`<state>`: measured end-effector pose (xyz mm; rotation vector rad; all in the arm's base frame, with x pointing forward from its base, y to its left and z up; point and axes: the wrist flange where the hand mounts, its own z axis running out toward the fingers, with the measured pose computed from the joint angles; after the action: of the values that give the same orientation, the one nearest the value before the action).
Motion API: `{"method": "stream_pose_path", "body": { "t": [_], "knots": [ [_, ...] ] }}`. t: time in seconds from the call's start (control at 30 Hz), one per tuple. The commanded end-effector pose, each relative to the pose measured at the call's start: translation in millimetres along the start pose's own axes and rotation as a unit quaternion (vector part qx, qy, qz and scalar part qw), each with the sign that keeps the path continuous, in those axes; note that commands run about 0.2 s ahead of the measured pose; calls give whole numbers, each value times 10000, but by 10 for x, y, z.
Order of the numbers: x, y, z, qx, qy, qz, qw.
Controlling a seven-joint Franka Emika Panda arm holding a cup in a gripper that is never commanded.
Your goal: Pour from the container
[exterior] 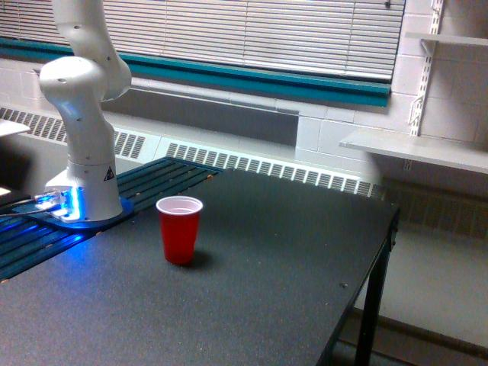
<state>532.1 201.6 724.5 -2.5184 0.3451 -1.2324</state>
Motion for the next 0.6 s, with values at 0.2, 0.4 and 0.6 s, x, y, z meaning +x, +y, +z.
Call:
{"method": "stream_pose_path", "body": {
  "t": [0.2,0.4,0.6],
  "knots": [
    [131,-106,-347,207,350,74,9991],
    [91,-31,-314,150,375,26,9992],
    [-13,142,-230,-47,361,-59,9993]
  ]
}}
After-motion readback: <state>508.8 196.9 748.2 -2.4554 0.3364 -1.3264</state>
